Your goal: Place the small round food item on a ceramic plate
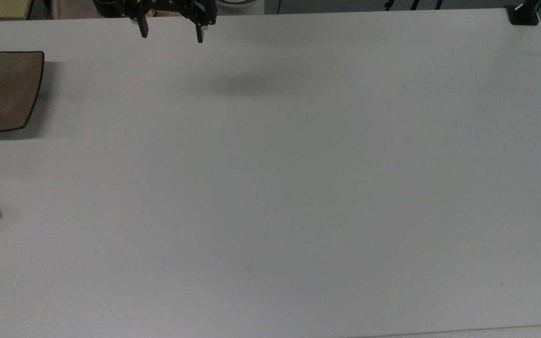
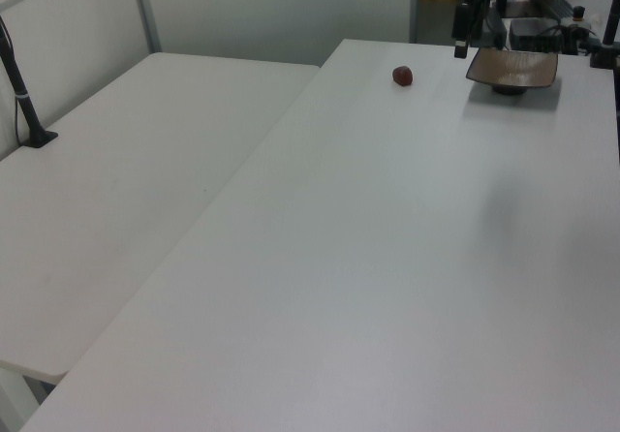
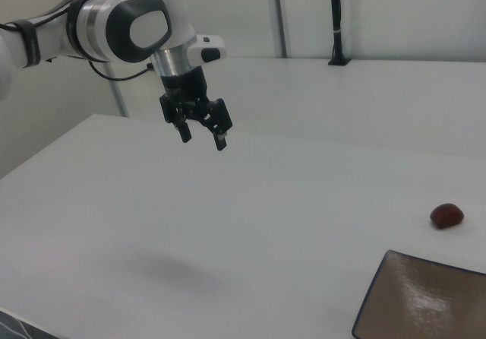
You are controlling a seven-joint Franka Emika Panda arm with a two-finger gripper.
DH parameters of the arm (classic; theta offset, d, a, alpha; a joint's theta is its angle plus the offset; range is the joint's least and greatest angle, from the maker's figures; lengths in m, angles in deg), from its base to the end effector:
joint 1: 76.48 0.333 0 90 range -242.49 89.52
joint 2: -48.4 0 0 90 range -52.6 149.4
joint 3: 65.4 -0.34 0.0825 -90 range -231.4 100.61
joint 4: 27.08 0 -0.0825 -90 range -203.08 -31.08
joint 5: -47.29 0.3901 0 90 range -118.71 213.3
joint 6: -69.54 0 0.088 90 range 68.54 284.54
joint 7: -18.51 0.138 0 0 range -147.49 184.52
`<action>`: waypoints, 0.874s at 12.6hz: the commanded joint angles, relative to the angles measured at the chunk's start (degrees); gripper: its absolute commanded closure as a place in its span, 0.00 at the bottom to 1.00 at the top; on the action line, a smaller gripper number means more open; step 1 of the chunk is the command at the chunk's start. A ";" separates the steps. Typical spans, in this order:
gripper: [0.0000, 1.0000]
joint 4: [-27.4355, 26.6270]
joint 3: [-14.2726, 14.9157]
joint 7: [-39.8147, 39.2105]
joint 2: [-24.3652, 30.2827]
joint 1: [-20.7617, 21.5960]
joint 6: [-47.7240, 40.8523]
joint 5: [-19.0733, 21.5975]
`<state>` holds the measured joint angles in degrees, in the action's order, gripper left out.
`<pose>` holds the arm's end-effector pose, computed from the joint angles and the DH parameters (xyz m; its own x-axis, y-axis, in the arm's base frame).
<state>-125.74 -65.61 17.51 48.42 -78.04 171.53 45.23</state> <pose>0.5761 -0.0178 0.5634 0.9983 0.0014 0.0577 -0.0007 -0.9993 0.0366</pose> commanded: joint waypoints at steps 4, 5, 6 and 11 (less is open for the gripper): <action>0.00 -0.75 0.04 -0.14 1.12 -0.12 0.23 0.83; 0.00 -0.57 0.04 -0.05 1.03 -0.12 -0.12 0.83; 0.00 -0.57 0.04 -0.05 1.03 -0.12 -0.03 0.83; 0.00 -0.48 0.74 0.65 0.07 -0.56 3.37 0.22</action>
<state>-125.52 -65.42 17.52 48.43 -78.24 171.53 45.23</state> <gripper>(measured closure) 0.000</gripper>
